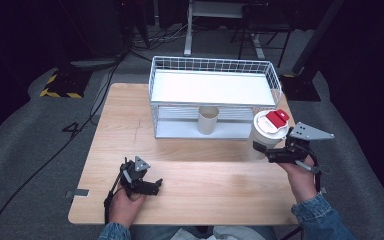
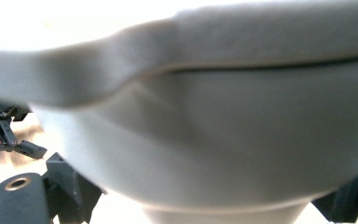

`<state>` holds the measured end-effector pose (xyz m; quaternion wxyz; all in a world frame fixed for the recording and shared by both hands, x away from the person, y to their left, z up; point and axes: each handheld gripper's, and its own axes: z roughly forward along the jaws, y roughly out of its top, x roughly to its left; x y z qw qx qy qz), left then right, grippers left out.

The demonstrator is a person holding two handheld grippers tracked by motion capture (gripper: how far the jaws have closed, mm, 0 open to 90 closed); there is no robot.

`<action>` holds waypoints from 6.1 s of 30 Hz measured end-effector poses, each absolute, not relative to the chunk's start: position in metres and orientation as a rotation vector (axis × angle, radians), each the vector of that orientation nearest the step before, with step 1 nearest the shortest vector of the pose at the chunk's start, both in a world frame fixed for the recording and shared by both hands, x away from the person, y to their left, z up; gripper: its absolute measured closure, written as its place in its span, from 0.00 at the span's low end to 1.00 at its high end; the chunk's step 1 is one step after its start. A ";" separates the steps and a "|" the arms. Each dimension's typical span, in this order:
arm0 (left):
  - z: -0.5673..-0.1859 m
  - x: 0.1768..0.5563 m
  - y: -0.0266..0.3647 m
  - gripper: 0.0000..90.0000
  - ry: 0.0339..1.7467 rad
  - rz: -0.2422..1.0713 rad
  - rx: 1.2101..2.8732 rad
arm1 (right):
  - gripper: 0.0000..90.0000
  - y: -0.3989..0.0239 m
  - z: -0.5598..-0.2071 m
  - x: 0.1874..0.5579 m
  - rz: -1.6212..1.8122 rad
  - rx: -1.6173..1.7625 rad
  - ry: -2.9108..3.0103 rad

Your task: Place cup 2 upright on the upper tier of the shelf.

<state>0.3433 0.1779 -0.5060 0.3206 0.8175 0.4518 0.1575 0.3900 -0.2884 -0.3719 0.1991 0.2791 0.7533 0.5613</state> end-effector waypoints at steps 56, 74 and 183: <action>-0.506 0.343 0.178 0.00 1.195 0.417 2.145 | 0.15 -0.232 -0.258 0.492 1.573 0.783 2.024; -0.506 0.345 0.177 0.00 1.203 0.419 2.142 | 0.15 -0.206 -0.254 0.525 1.578 0.828 1.972; -0.506 0.351 0.174 0.00 1.211 0.426 2.136 | 0.00 -0.205 -0.246 0.496 1.515 0.793 2.050</action>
